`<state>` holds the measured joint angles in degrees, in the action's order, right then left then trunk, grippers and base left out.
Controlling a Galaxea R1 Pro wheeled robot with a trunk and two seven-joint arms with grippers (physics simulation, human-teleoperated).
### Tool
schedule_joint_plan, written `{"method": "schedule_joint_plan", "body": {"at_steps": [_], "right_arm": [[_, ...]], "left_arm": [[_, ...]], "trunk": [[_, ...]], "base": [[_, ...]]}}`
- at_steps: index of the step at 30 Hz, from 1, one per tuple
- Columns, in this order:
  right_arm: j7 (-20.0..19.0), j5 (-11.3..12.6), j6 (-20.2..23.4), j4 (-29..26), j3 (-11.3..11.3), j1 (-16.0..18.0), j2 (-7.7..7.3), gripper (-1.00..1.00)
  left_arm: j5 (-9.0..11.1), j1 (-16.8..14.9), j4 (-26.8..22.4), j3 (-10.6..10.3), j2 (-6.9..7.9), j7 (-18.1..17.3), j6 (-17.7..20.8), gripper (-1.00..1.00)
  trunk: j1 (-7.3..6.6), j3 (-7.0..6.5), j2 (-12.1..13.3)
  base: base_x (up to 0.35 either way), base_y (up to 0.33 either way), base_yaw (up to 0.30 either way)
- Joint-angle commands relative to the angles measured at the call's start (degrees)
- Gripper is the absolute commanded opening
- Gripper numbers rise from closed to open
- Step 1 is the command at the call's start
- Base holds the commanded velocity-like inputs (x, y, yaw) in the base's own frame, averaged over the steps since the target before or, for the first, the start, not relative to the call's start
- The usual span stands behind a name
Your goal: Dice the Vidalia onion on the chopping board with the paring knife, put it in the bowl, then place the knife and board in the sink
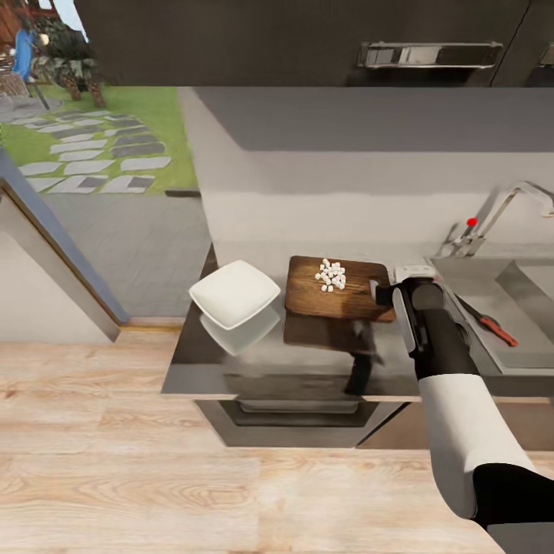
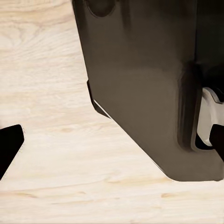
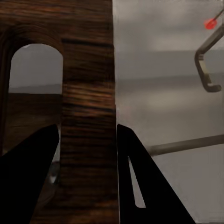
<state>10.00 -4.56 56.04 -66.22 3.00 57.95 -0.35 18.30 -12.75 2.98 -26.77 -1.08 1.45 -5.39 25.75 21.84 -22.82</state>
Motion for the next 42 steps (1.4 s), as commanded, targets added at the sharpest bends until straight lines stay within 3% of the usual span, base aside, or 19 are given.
{"method": "schedule_joint_plan", "body": {"at_steps": [1, 19, 30, 37, 42], "right_arm": [[-0.24, -0.29, 0.29, -0.05, -0.01, 0.06, 0.0, -1.0], [-0.24, -0.37, 0.29, -0.05, 0.0, 0.06, -0.08, -1.0], [-0.24, -0.34, 0.29, -0.05, -0.25, 0.06, -0.08, -1.0], [0.31, -0.47, 0.39, -0.05, -3.02, 0.06, -0.34, -1.0], [1.61, -3.94, 0.38, -0.05, -3.25, 0.06, -0.04, -1.0]], "left_arm": [[0.42, -0.09, 0.22, -0.48, -0.06, 0.04, -0.41, 1.0], [0.4, -0.09, 0.01, -0.48, -0.06, -0.01, -0.41, 1.0], [0.41, -0.09, 0.01, -0.56, -0.06, 0.02, -0.41, 1.0], [0.39, -0.09, 0.01, -0.57, -0.07, 0.0, -0.41, 1.0], [0.39, -0.09, 0.01, -0.57, -0.14, -0.02, -0.41, 1.0]], "trunk": [[0.03, -0.01, -0.1], [0.03, -1.6, -0.1], [0.03, -2.58, -0.1], [0.03, -3.2, -0.1], [0.03, -3.65, -0.1]], "base": [[0.0, 0.252, 0.0], [0.113, 0.246, 0.0], [0.075, 0.036, 0.0], [0.0, 0.0, 0.0], [0.0, 0.0, 0.0]]}}
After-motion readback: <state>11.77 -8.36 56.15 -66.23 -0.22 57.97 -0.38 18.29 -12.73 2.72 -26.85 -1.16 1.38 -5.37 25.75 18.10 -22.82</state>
